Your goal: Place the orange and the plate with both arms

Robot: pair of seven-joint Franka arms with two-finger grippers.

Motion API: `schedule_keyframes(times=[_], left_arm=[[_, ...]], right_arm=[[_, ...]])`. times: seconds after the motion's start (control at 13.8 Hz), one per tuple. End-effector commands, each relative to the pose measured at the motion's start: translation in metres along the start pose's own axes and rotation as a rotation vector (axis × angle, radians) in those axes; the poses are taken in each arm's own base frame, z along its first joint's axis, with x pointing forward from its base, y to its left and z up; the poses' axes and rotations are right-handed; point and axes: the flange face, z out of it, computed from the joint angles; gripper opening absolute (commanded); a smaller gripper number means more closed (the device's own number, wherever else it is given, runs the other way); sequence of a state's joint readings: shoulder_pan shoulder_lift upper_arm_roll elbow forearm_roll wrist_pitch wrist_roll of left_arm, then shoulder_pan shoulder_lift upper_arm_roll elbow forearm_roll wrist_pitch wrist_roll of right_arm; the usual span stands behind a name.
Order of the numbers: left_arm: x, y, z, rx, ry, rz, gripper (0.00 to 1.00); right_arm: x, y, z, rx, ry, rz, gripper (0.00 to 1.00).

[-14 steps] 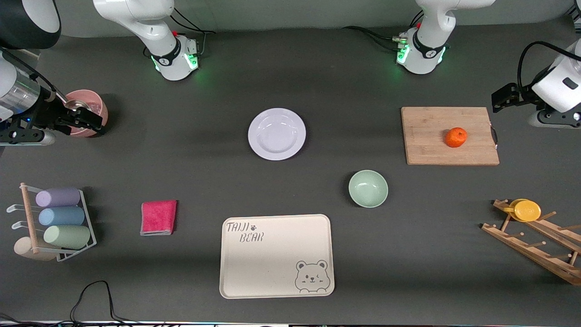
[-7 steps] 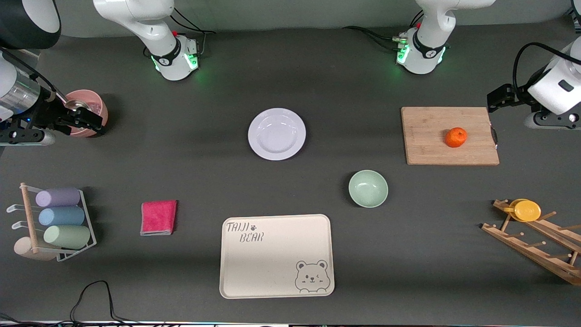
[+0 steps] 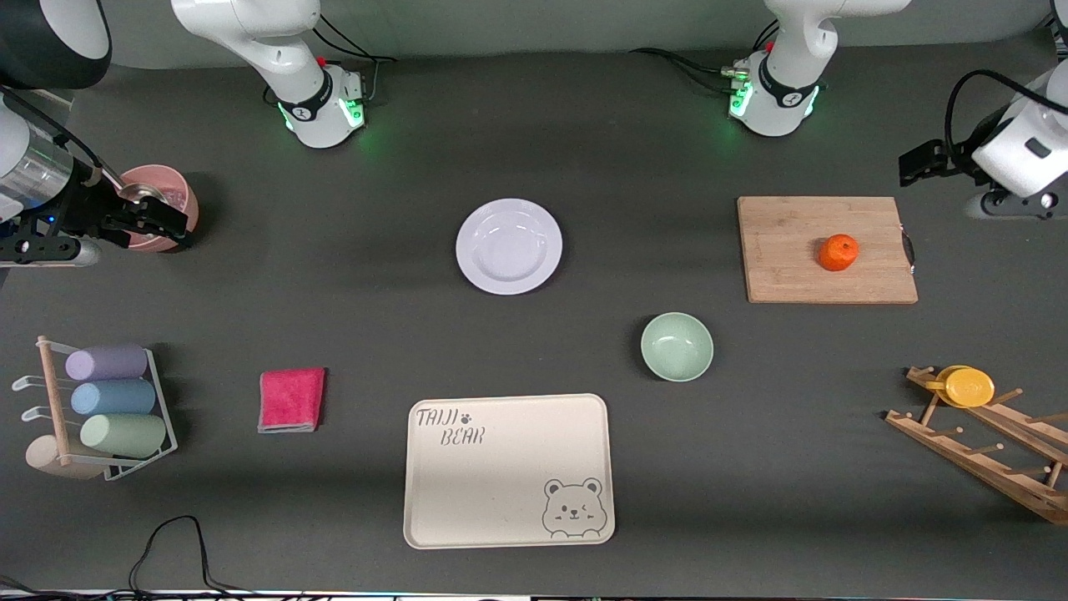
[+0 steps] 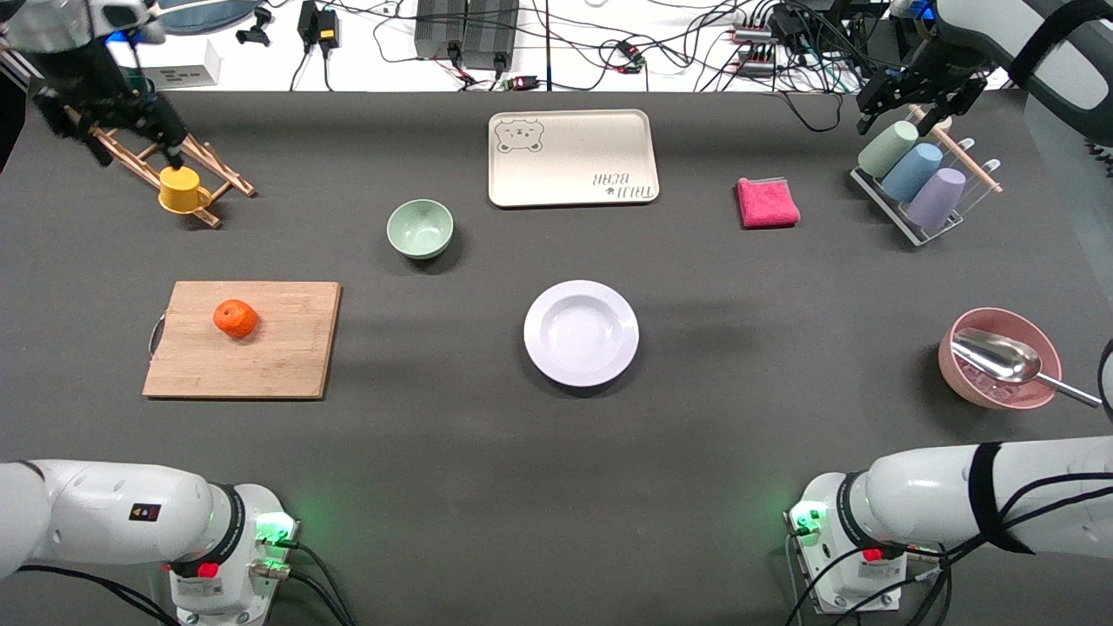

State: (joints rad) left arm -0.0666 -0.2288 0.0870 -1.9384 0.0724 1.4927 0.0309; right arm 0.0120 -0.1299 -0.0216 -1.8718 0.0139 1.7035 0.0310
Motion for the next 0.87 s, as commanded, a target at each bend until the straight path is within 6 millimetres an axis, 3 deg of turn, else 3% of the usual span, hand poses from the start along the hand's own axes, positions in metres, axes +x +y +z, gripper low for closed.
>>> schedule_keyframes(times=[0.0, 0.22, 0.51, 0.8], left_arm=[[-0.041, -0.03, 0.053, -0.036, 0.025, -0.007, 1.0], [-0.031, -0.027, 0.089, -0.034, 0.032, -0.004, 1.0], [-0.003, -0.027, 0.189, -0.029, 0.072, -0.016, 1.0], [0.016, -0.03, 0.262, -0.024, 0.06, -0.031, 1.0]], right_arm=[[-0.005, 0.001, -0.006, 0.02, 0.015, -0.016, 1.0], [-0.002, 0.001, -0.003, 0.02, 0.015, -0.017, 1.0], [-0.001, -0.001, -0.003, 0.021, 0.024, -0.018, 1.0], [-0.004, -0.002, -0.007, 0.019, 0.023, -0.019, 1.0]])
